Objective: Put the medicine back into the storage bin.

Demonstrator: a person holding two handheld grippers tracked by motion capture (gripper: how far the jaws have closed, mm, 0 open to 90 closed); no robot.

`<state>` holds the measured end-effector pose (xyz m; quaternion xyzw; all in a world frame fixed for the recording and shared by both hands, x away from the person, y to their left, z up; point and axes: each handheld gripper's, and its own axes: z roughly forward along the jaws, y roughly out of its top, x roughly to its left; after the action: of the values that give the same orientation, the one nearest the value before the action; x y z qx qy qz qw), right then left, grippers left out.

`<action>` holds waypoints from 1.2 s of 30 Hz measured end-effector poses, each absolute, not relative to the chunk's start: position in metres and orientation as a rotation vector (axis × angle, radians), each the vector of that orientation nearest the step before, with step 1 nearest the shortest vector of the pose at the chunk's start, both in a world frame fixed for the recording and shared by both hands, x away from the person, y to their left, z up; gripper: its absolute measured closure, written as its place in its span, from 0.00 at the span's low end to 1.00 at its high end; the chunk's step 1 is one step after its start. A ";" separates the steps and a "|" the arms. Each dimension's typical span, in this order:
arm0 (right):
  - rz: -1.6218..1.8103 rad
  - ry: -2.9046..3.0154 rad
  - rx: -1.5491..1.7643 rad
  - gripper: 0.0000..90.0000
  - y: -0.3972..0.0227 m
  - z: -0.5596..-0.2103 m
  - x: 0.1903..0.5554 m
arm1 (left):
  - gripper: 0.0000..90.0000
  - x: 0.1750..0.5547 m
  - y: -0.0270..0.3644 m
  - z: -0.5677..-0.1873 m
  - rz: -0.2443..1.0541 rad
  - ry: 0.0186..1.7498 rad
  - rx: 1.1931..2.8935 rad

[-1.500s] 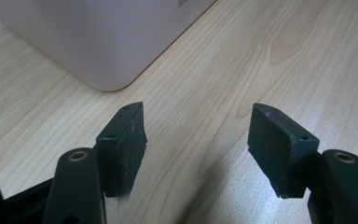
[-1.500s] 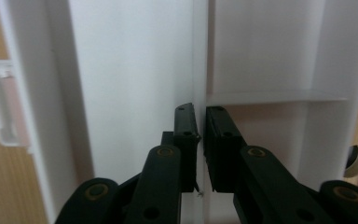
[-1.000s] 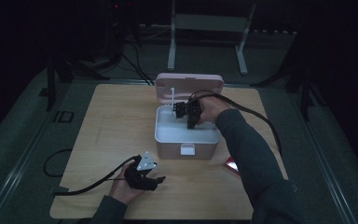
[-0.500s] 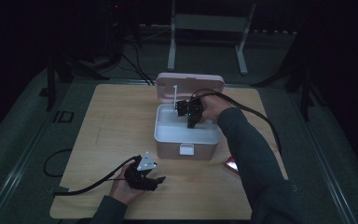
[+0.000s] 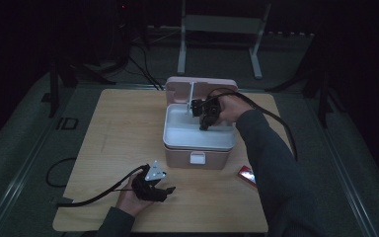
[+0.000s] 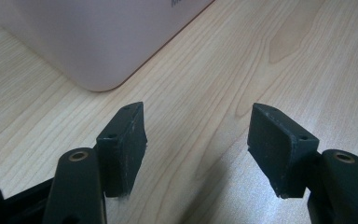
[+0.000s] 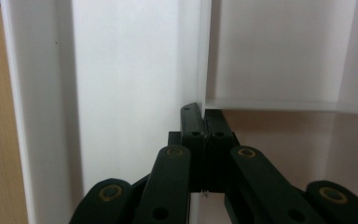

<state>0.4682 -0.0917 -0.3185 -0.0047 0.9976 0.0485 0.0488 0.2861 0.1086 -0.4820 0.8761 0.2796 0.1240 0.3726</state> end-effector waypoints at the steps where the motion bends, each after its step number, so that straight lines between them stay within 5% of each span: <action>1: 0.153 3.049 -0.008 1.00 -0.094 -0.316 0.468 | 0.41 0.286 0.109 -0.482 0.318 0.717 2.244; 14: 0.183 3.027 0.078 1.00 -0.156 -0.301 0.454 | 0.42 0.286 0.108 -0.483 0.318 0.715 2.237; 36: 0.147 3.014 0.531 0.99 -0.318 -0.311 0.442 | 0.43 0.286 0.107 -0.484 0.314 0.716 2.239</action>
<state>0.4424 -0.3184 -0.3111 0.1733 0.9829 0.0480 0.0390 0.2859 0.1072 -0.4844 0.8750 0.2796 0.1228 0.3757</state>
